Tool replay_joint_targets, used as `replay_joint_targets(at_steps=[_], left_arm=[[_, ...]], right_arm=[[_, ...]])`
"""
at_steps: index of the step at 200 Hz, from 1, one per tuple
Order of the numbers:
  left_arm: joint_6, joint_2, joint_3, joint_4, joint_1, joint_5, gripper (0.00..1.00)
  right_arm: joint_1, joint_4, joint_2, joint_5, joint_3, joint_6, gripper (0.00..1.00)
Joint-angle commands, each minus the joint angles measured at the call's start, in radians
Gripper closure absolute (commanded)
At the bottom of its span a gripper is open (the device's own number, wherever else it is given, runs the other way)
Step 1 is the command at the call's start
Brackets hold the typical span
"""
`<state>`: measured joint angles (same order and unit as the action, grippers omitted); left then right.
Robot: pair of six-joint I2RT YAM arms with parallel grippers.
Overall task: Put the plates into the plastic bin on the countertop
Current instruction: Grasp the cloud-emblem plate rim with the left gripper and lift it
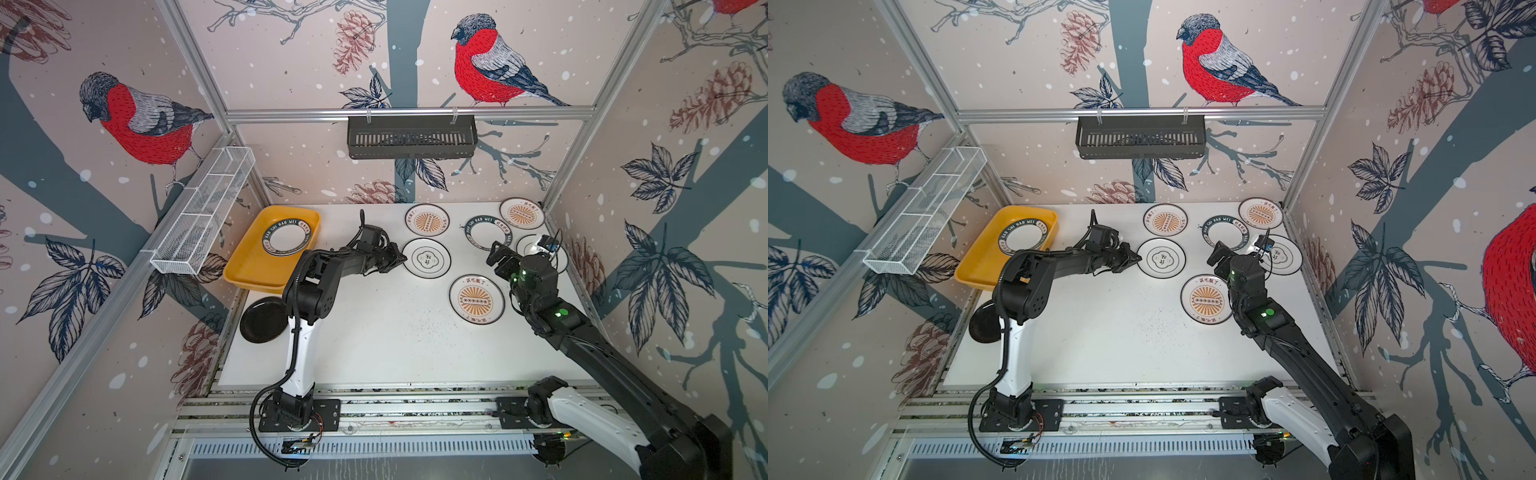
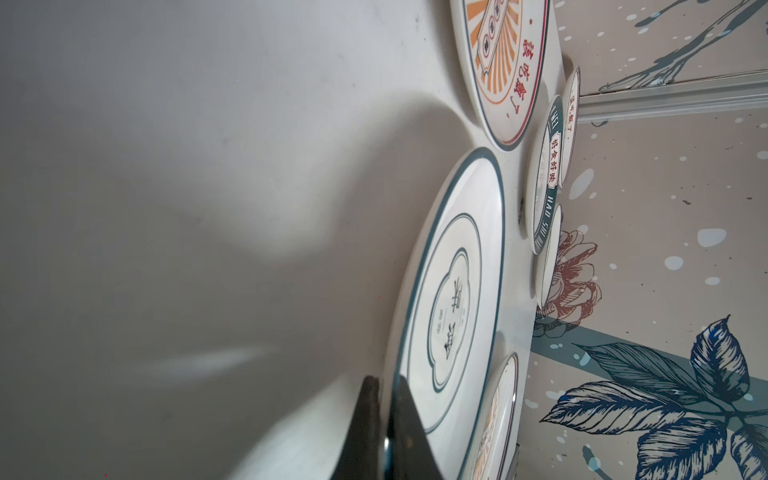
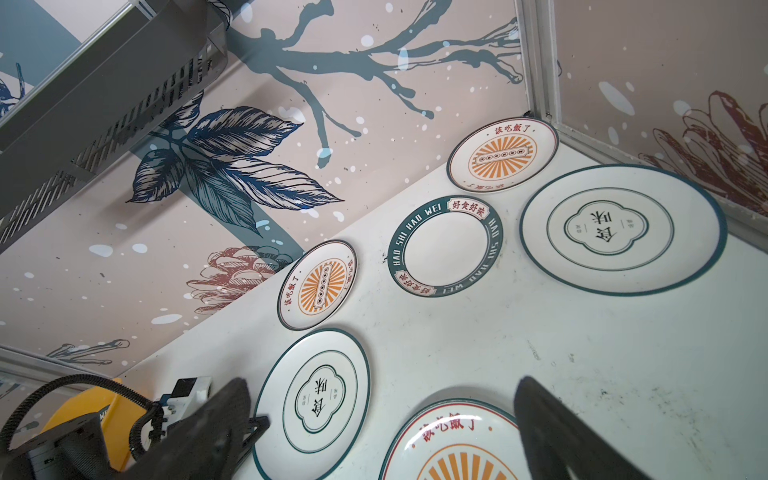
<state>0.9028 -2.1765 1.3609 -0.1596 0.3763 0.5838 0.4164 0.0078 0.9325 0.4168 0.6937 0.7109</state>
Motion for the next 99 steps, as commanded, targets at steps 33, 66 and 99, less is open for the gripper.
replay_joint_targets(at_steps=[33,66,99], left_arm=[[0.059,0.166,-0.127,-0.100,-0.045,0.004,1.00],[0.093,0.287,-0.234,-0.162,-0.104,-0.014,1.00],[0.099,0.404,-0.327,-0.185,-0.181,-0.037,1.00]], right_arm=[[0.015,0.103,0.054,-0.092,0.024,-0.015,0.00],[0.040,0.180,0.109,-0.153,0.049,-0.060,0.01],[0.090,0.222,0.177,-0.192,0.098,-0.112,0.01]])
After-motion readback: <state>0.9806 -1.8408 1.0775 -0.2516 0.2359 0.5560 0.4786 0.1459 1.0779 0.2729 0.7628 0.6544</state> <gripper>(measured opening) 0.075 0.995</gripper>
